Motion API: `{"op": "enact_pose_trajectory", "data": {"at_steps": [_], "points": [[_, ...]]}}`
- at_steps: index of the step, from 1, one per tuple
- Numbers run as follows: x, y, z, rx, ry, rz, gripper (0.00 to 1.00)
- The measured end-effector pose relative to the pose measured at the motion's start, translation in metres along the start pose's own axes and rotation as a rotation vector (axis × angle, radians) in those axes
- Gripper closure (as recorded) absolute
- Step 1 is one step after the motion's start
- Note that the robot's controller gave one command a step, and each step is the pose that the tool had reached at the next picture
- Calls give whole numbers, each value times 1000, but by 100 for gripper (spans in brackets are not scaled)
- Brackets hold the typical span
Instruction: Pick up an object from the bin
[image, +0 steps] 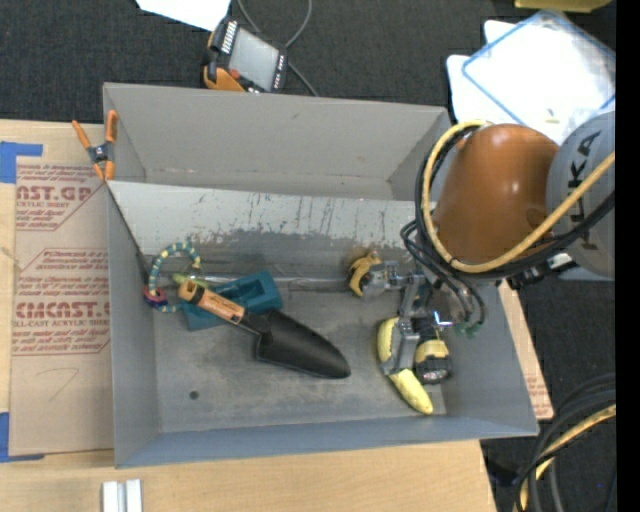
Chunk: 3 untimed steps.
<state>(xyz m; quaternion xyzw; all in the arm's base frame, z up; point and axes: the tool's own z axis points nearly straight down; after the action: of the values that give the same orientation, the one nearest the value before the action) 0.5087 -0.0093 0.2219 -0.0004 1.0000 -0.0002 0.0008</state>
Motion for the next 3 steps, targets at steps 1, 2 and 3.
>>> {"op": "enact_pose_trajectory", "data": {"at_steps": [1, 2, 3], "points": [[0, 0, 0, 0, 0, 0, 0], [6, 42, 63, -2, 6, 35, 0], [23, 23, 55, 0, -10, 54, 0]]}}
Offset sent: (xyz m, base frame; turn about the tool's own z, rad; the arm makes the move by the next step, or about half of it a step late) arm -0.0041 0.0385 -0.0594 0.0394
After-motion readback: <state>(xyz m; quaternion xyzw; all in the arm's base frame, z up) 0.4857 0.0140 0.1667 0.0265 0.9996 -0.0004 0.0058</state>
